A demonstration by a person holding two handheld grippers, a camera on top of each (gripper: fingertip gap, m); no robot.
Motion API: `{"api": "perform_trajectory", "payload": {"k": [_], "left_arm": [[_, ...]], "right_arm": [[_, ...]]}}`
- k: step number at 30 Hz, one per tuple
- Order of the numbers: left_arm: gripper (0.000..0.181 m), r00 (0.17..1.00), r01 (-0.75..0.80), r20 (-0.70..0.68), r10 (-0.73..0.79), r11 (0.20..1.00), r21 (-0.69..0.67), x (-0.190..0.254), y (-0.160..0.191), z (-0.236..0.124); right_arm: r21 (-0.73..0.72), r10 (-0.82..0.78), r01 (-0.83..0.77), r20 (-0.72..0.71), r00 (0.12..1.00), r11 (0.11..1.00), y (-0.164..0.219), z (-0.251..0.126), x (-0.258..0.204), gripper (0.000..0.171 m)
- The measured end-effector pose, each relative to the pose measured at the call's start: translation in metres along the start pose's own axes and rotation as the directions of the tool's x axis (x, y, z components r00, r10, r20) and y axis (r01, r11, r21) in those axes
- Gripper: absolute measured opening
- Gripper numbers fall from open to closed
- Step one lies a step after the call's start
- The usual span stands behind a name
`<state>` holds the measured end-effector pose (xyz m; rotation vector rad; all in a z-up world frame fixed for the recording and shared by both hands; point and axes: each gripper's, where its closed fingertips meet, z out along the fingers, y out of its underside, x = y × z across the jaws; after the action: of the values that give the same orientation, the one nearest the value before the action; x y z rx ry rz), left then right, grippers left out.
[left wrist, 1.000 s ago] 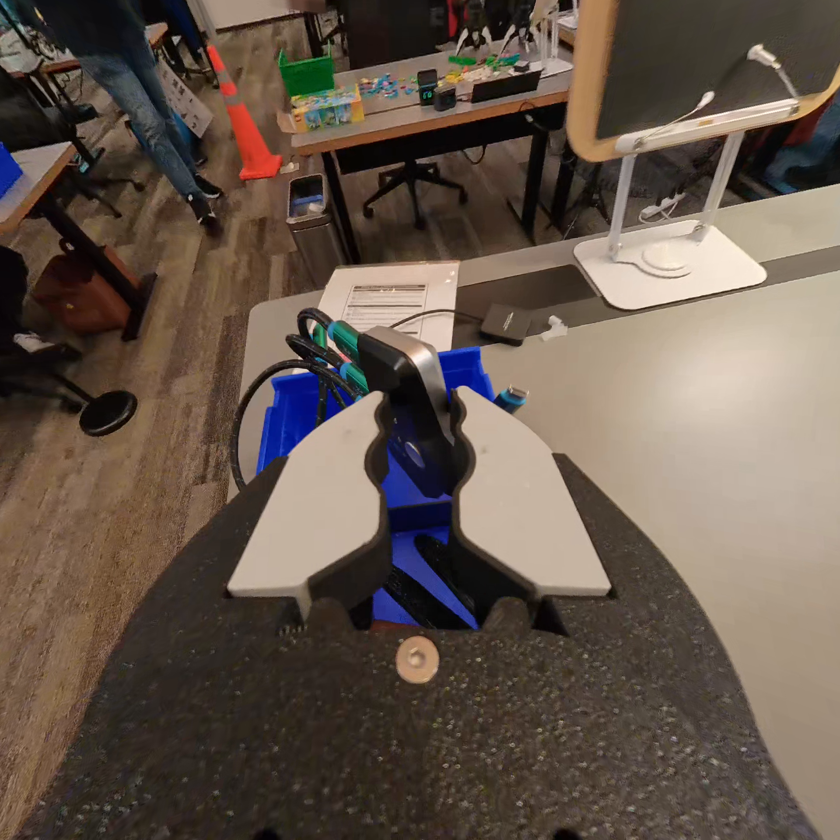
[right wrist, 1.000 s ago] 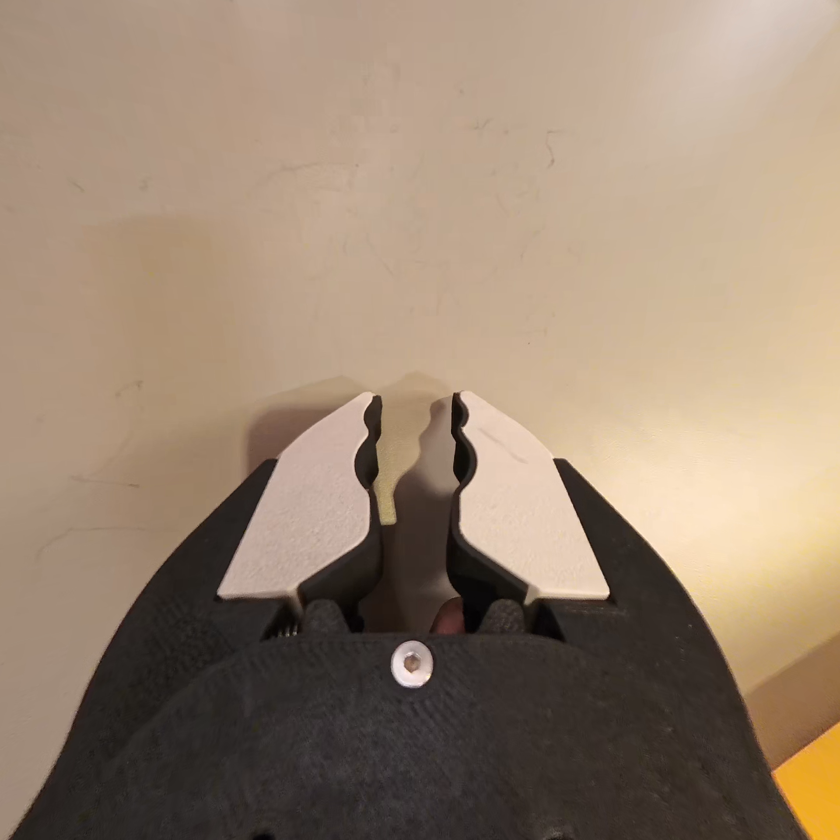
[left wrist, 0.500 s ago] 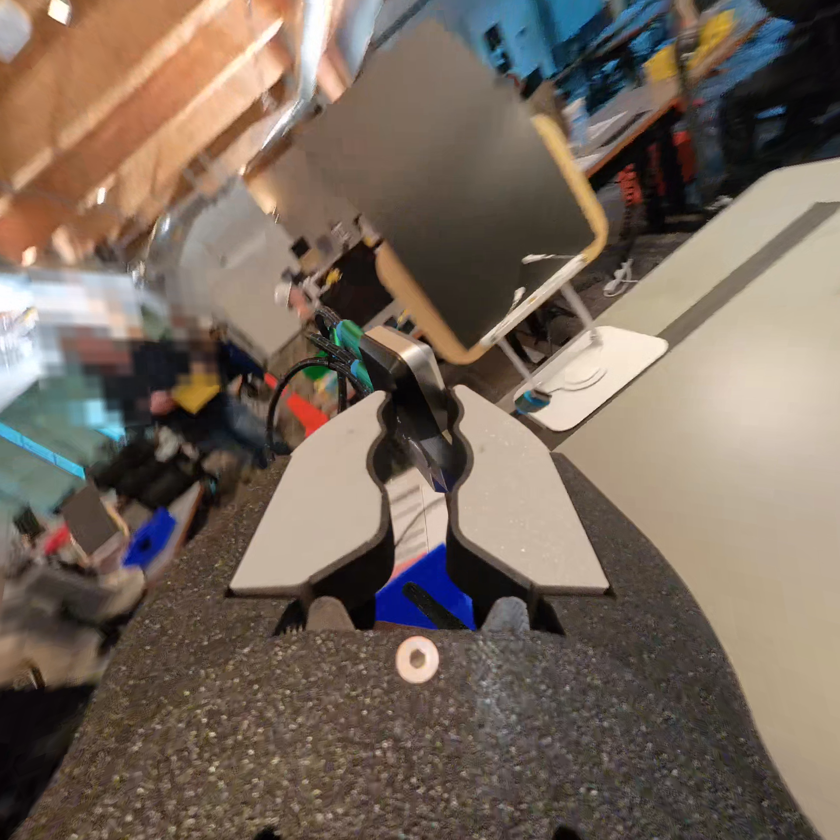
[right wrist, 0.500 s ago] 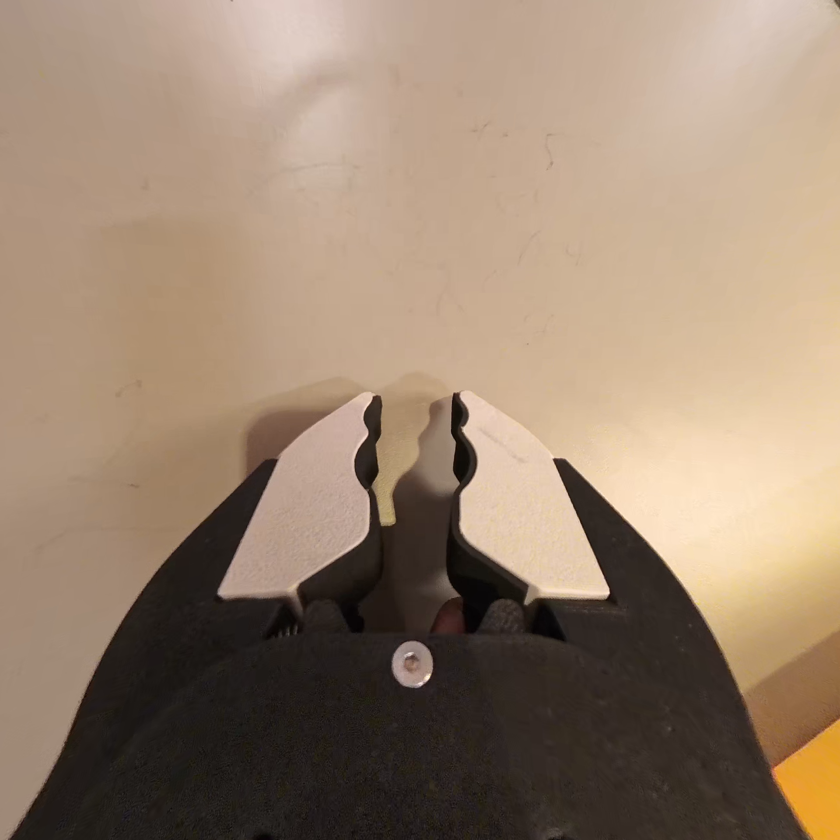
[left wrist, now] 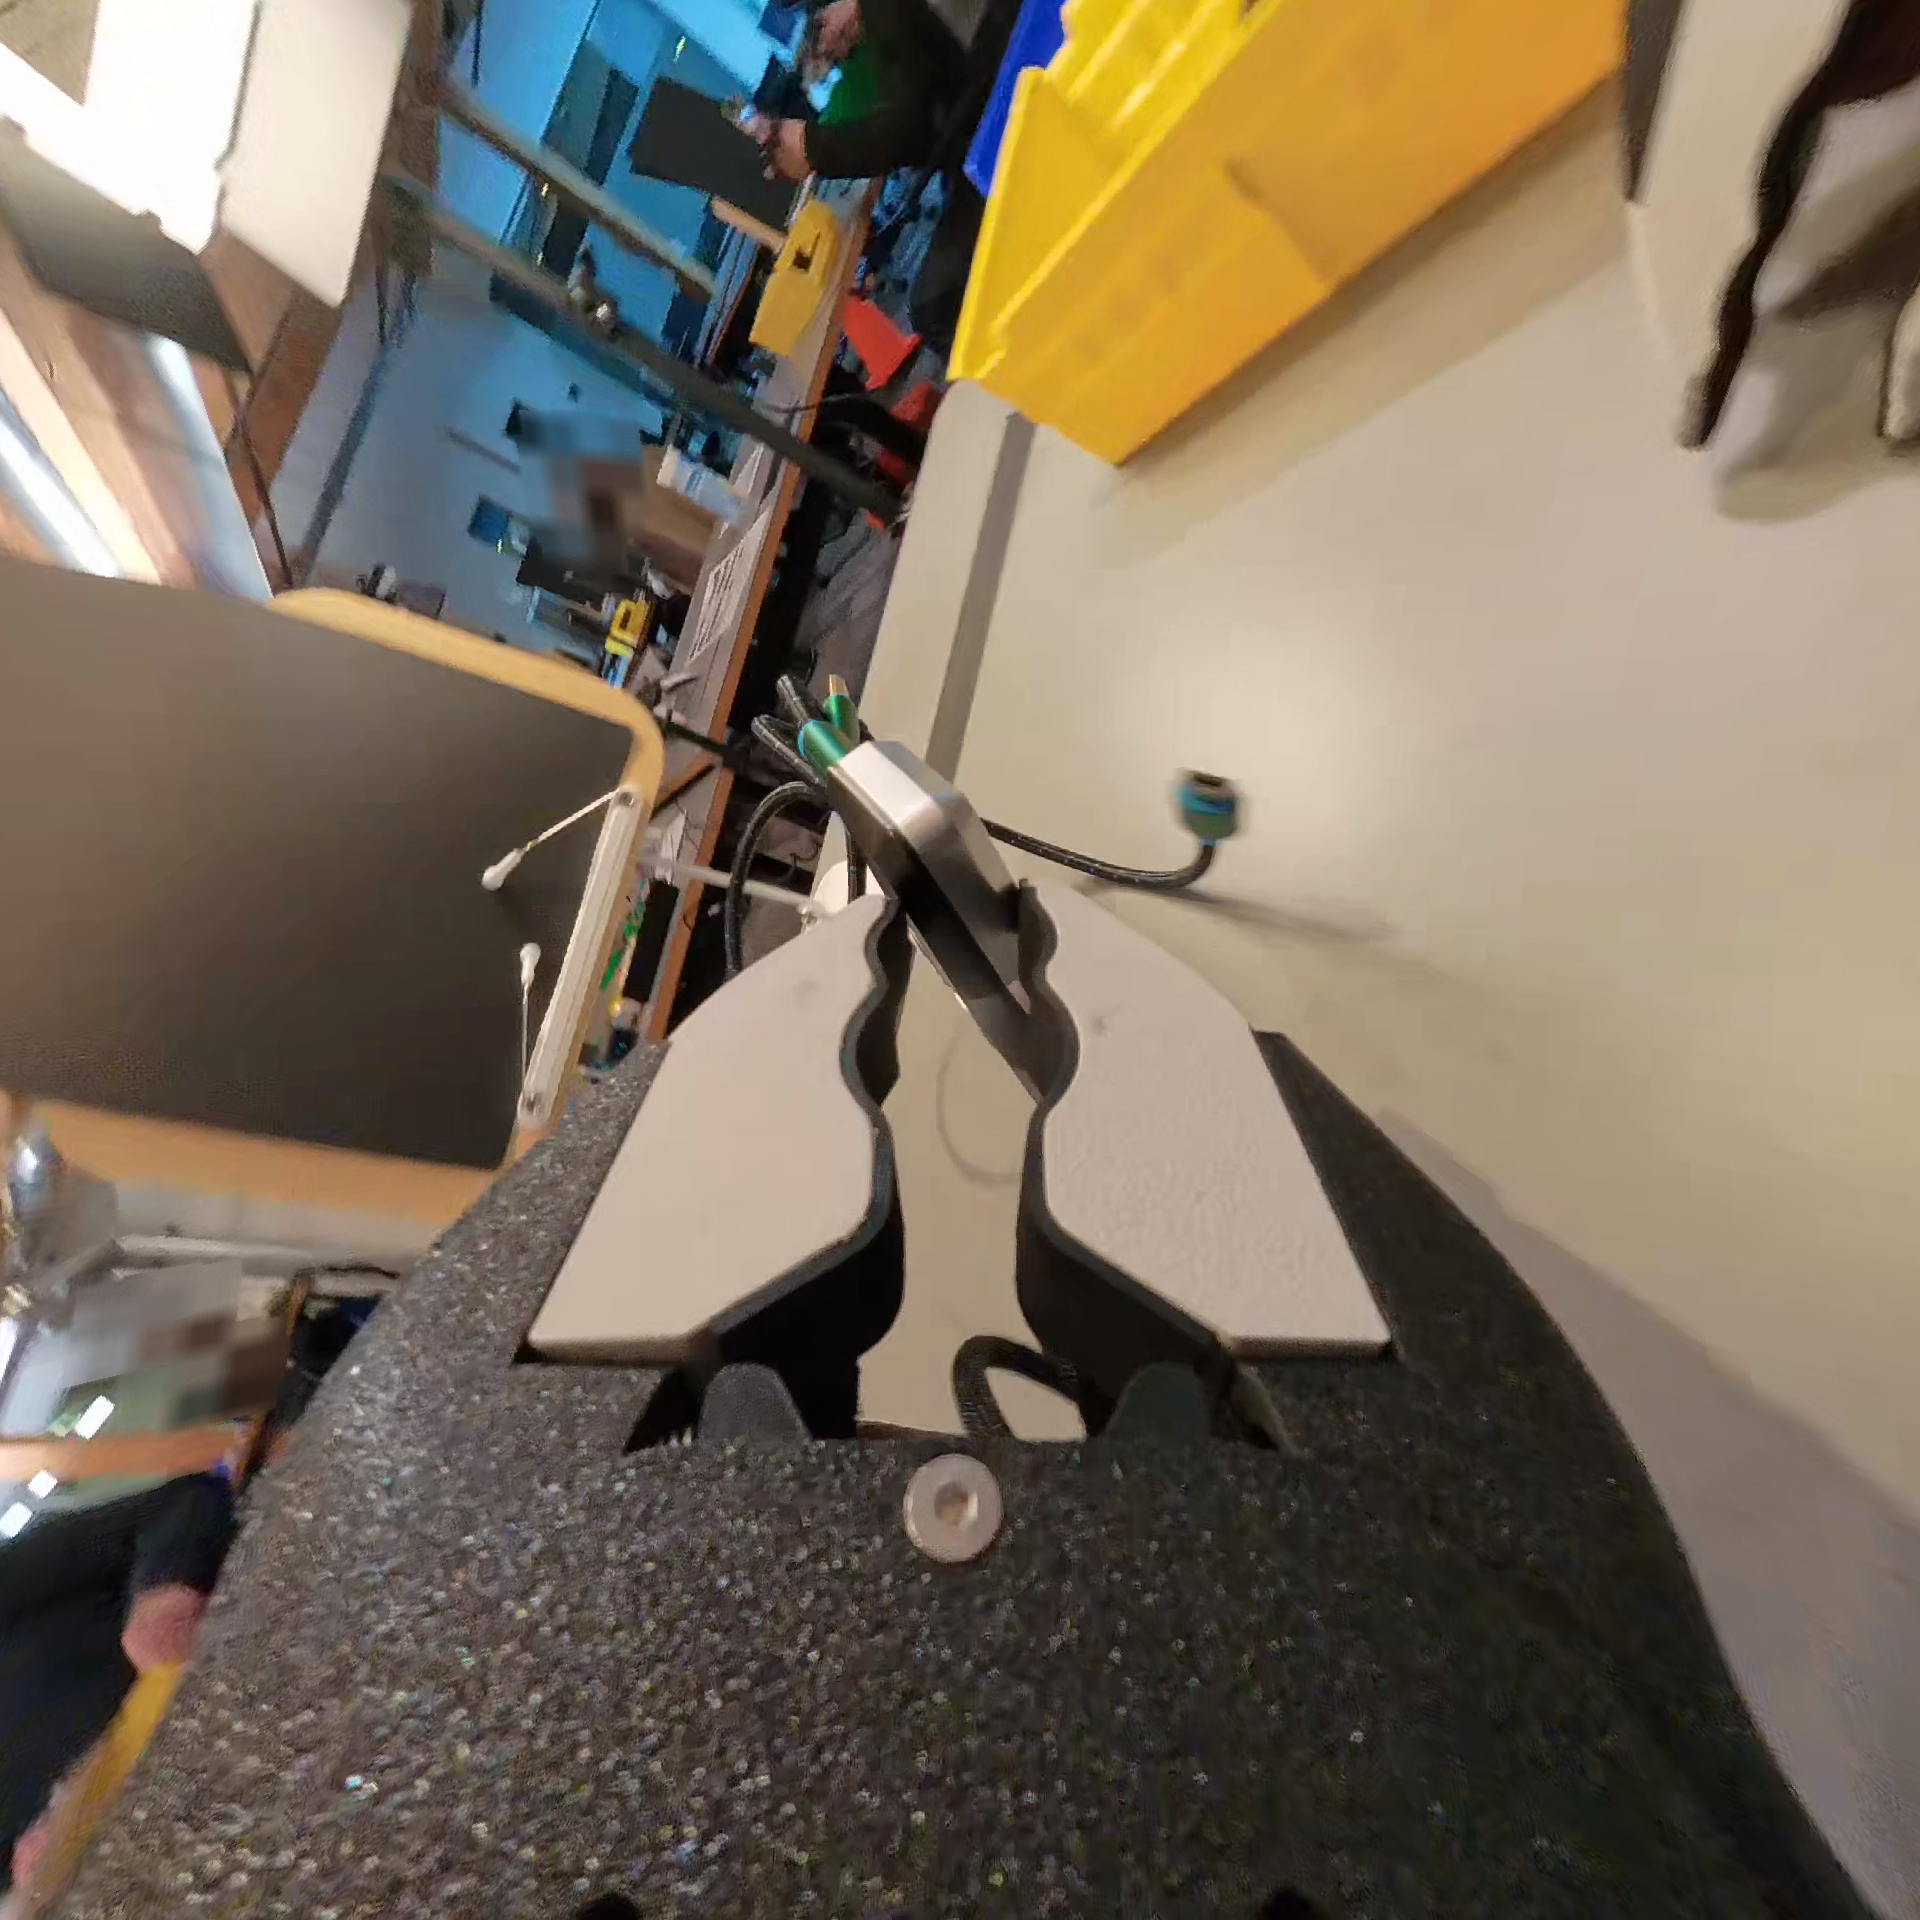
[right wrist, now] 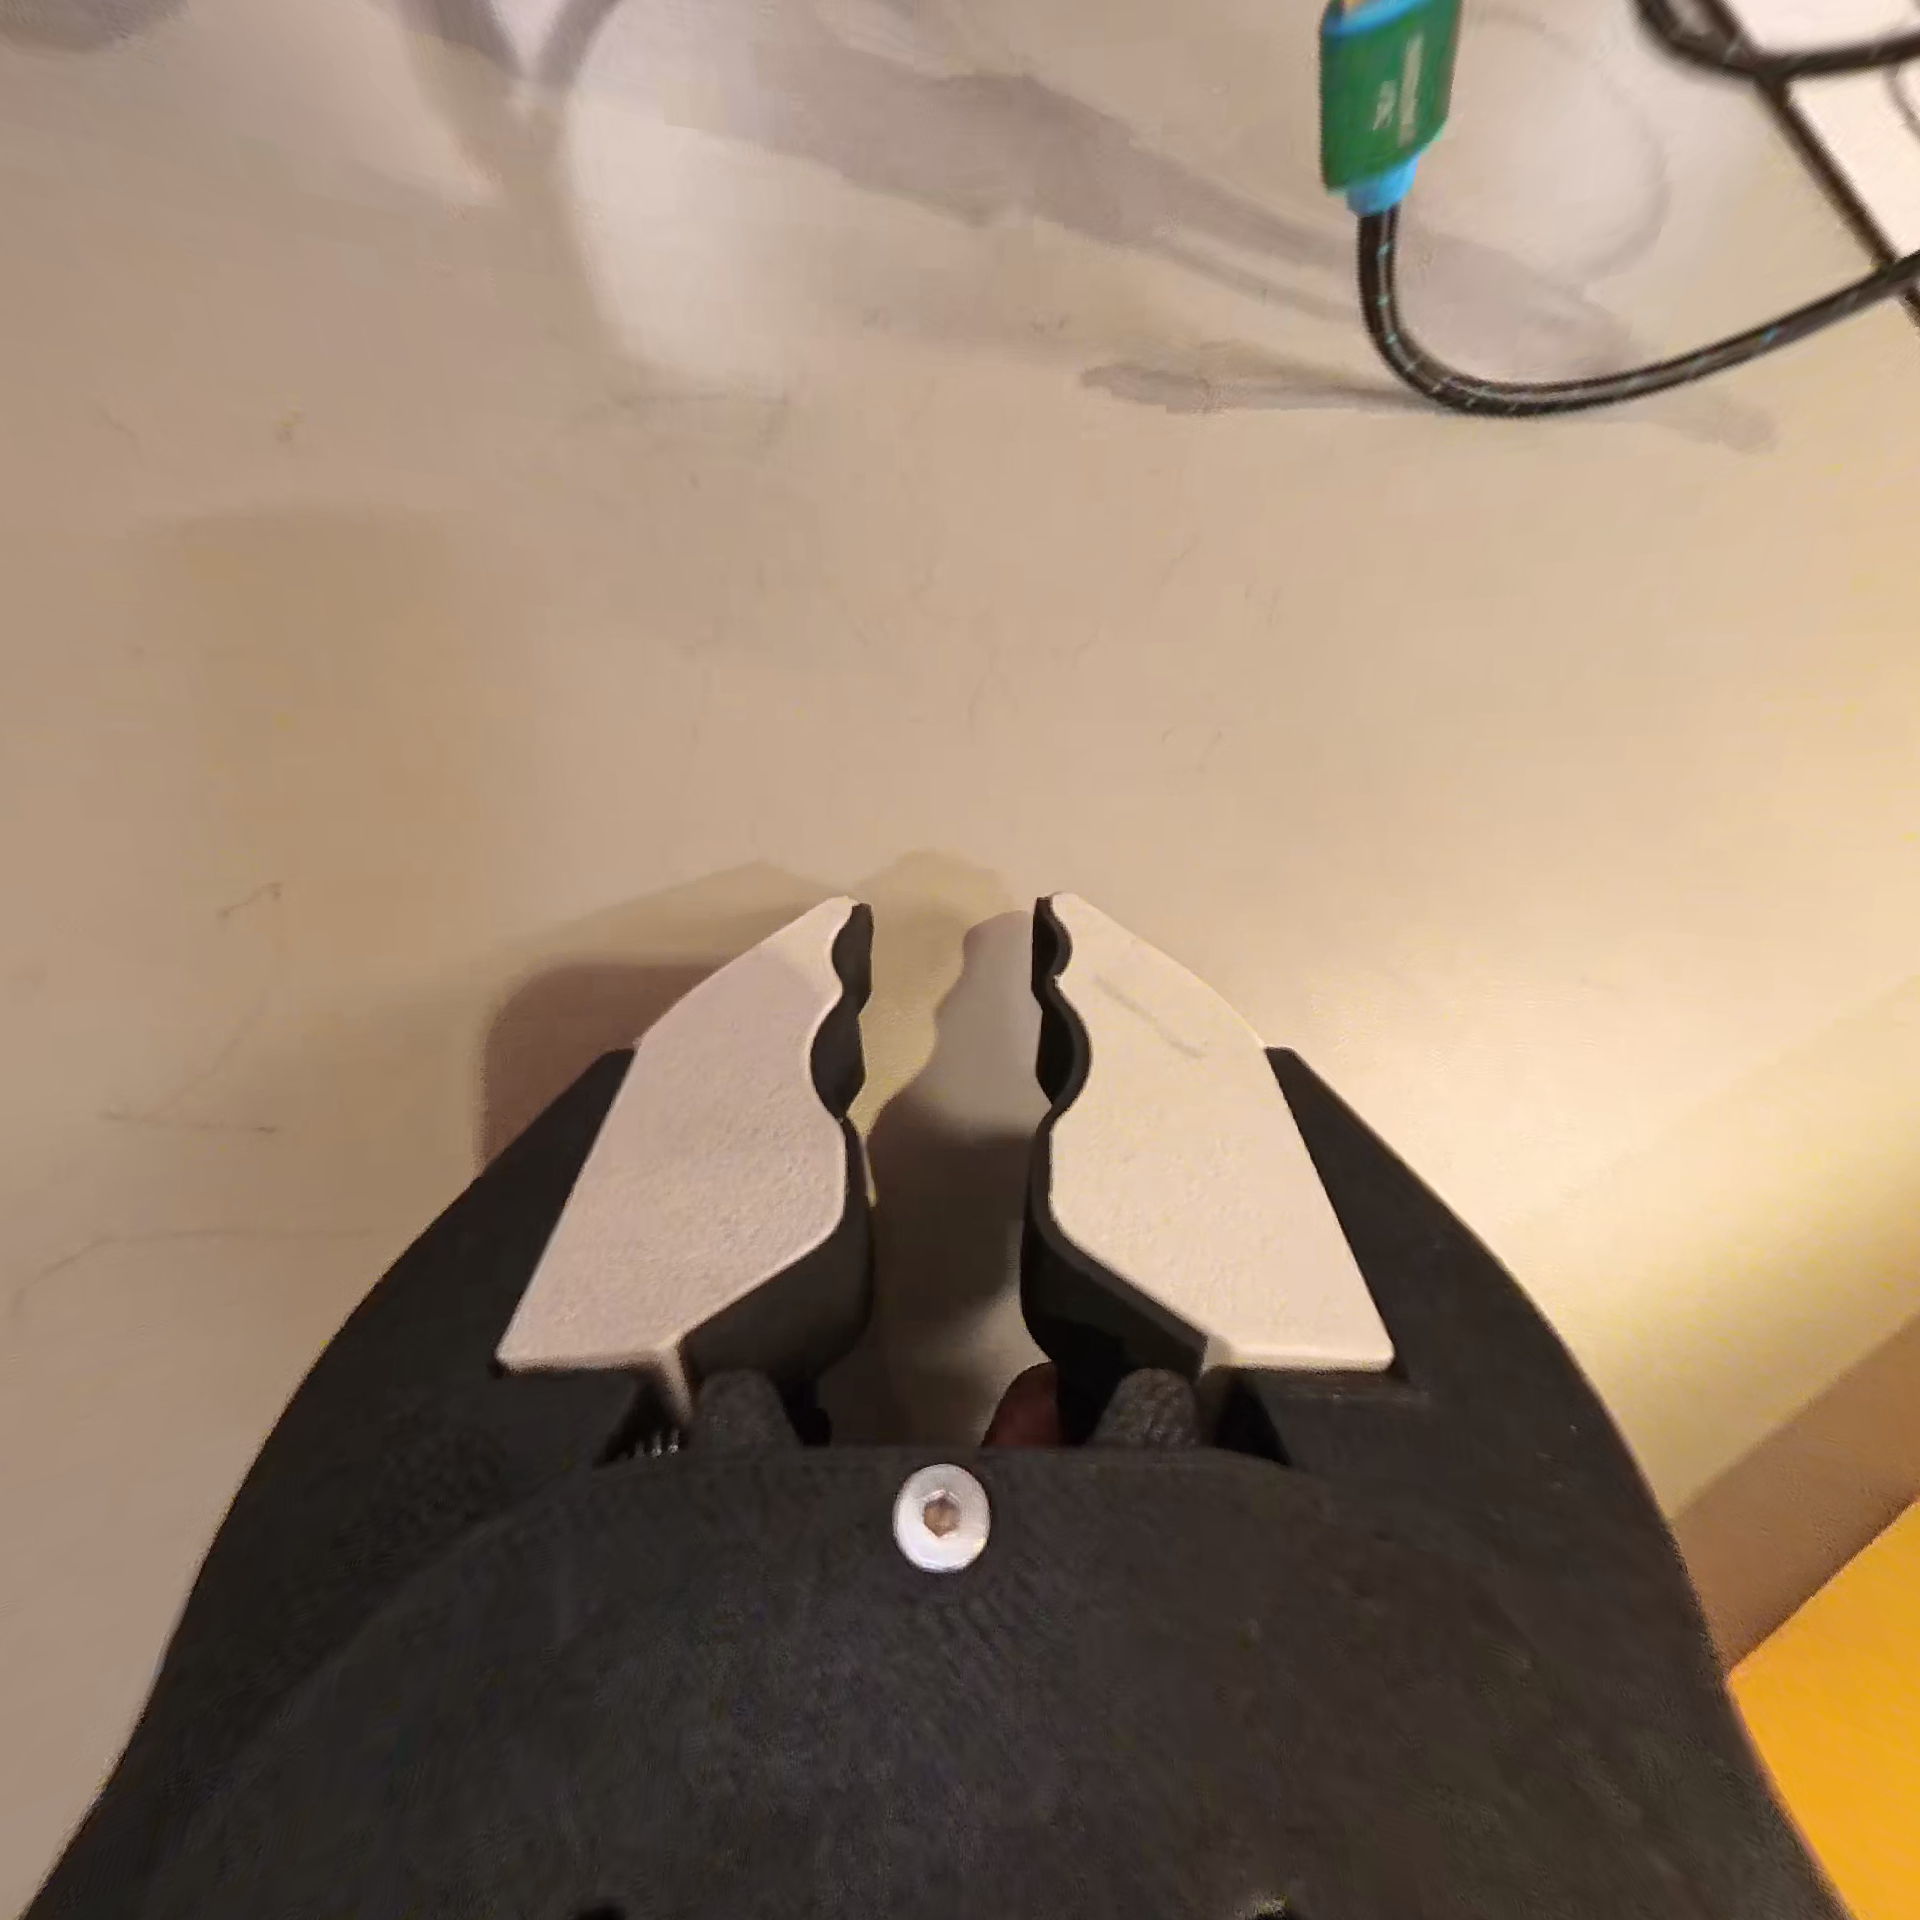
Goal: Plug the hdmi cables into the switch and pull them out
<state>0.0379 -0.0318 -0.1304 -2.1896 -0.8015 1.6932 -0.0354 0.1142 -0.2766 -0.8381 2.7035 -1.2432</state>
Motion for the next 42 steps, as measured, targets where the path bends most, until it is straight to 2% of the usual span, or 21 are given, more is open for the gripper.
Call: {"api": "perform_trajectory", "payload": {"k": [3, 7, 12, 14, 16, 21, 23, 26, 31, 36, 42], "left_arm": [[0.020, 0.987, -0.163, -0.009, 0.163, 0.986, 0.028, 0.029, -0.003, 0.014], [0.020, 0.925, -0.374, -0.047, 0.377, 0.925, 0.063, 0.069, 0.001, 0.027], [0.019, 0.838, -0.520, -0.137, 0.529, 0.849, 0.096, 0.114, 0.021, 0.036], [0.019, 0.833, -0.533, -0.121, 0.540, 0.842, 0.082, 0.120, 0.028, 0.040], [0.019, 0.866, -0.484, -0.098, 0.491, 0.871, 0.089, 0.120, 0.030, 0.041], [0.019, 0.889, -0.448, -0.058, 0.455, 0.888, 0.100, 0.119, 0.032, 0.040], [0.019, 0.893, -0.441, -0.043, 0.447, 0.891, 0.105, 0.120, 0.032, 0.040], [0.021, 0.904, -0.423, -0.021, 0.428, 0.900, 0.105, 0.120, 0.033, 0.041], [0.048, 0.957, -0.288, 0.044, 0.285, 0.954, 0.088, 0.103, 0.033, 0.043], [0.052, 0.928, -0.357, 0.125, 0.351, 0.934, 0.020, 0.093, 0.032, 0.055], [0.049, 0.910, -0.377, 0.163, 0.382, 0.924, -0.061, 0.086, 0.036, 0.068]], "right_arm": [[0.028, -0.037, 0.038, -0.050, 0.998, 0.999, -0.007, 0.002, 0.006, 0.030], [0.052, -0.146, 0.157, -0.165, 0.975, 0.986, -0.028, 0.006, 0.019, 0.035], [0.013, -0.391, 0.421, -0.343, 0.854, 0.907, -0.057, 0.008, 0.034, 0.040], [-0.029, -0.499, 0.525, -0.359, 0.789, 0.850, -0.060, 0.015, 0.032, 0.041], [-0.080, -0.590, 0.603, -0.341, 0.732, 0.794, -0.059, 0.026, 0.027, 0.043], [-0.174, -0.707, 0.702, -0.363, 0.606, 0.691, -0.065, 0.048, 0.028, 0.042], [-0.203, -0.731, 0.720, -0.384, 0.565, 0.663, -0.070, 0.056, 0.032, 0.036], [-0.229, -0.751, 0.743, -0.427, 0.504, 0.629, -0.077, 0.063, 0.037, 0.020], [-0.190, -0.711, 0.713, -0.425, 0.560, 0.675, -0.082, 0.068, 0.043, 0.017], [-0.078, -0.602, 0.627, -0.390, 0.696, 0.775, -0.093, 0.069, 0.046, 0.016], [-0.065, -0.567, 0.595, -0.402, 0.719, 0.801, -0.095, 0.071, 0.049, 0.016]]}}
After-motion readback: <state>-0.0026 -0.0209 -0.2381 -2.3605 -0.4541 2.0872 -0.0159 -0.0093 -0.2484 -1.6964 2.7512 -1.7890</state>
